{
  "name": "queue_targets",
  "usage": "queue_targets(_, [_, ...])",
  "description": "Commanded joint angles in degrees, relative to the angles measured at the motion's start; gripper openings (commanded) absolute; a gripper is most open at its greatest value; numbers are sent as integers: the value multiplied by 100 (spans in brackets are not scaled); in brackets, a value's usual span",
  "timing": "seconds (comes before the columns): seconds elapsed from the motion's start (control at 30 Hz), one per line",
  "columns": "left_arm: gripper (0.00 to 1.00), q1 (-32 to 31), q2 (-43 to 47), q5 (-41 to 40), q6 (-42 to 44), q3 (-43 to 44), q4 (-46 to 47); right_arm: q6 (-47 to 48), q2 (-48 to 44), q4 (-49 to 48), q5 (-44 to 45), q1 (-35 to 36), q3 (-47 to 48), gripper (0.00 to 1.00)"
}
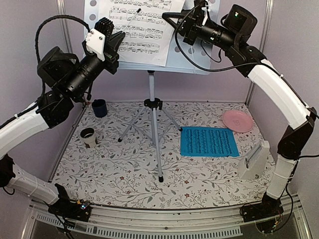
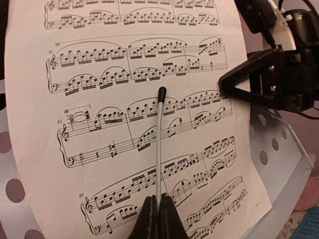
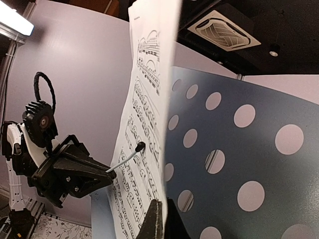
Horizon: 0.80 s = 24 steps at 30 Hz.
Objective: Set up the instrument practice props
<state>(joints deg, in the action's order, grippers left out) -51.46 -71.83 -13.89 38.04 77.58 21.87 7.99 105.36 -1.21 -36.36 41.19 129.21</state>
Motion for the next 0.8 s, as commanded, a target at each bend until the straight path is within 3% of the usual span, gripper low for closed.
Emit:
queue_targets(0.0, [0,-9,-61,290,-182,29,283,-248,156,-268,-202,3,160,0])
queue_targets(0.6, [0,4,-85,308,-209,-21,326,-6,498,-371,-117,298,412,0])
queue_targets(0.77, [0,4,-85,316,-209,-46,358,288,519,-317,19,391,412,5])
